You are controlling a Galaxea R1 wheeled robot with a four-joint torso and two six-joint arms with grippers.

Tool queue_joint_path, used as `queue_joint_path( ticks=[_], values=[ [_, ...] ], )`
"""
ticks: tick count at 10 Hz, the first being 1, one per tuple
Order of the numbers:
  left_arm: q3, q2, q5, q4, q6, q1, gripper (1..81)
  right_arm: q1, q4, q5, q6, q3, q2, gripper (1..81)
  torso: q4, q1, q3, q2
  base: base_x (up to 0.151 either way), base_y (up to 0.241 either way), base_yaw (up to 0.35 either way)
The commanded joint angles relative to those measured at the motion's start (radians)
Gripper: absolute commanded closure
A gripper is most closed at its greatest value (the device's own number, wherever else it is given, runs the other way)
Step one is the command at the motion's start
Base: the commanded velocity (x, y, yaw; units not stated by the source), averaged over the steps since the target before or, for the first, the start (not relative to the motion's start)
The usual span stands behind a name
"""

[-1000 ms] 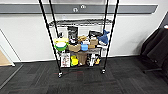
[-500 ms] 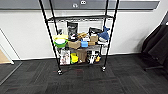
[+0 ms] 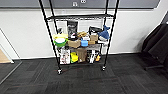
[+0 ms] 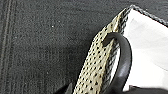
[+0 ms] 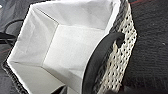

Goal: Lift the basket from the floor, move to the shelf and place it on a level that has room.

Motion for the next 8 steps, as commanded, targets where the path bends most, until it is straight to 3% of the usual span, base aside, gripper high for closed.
queue_joint_path(
  ticks=[1, 3, 8],
  values=[
    [-0.003, -0.015, -0.037, 0.002, 0.0, -0.124, 1.0, 0.127, 0.012, -0.038, 0.031, 0.028, 0.004, 1.0, 0.0, 0.0, 0.0, 0.0, 0.0, 0.0, 0.0],
    [-0.013, -0.01, -0.042, 0.004, 0.002, -0.137, 1.0, 0.141, 0.013, -0.038, 0.057, 0.028, 0.013, 1.0, 0.0, 0.0, 0.0, 0.0, 0.0, 0.0, 0.0],
    [-0.041, 0.049, -0.038, 0.032, 0.0, -0.146, 1.0, 0.134, 0.013, -0.038, 0.058, 0.023, 0.019, 1.0, 0.0, 0.0, 0.0, 0.0, 0.0, 0.0, 0.0]
  ],
)
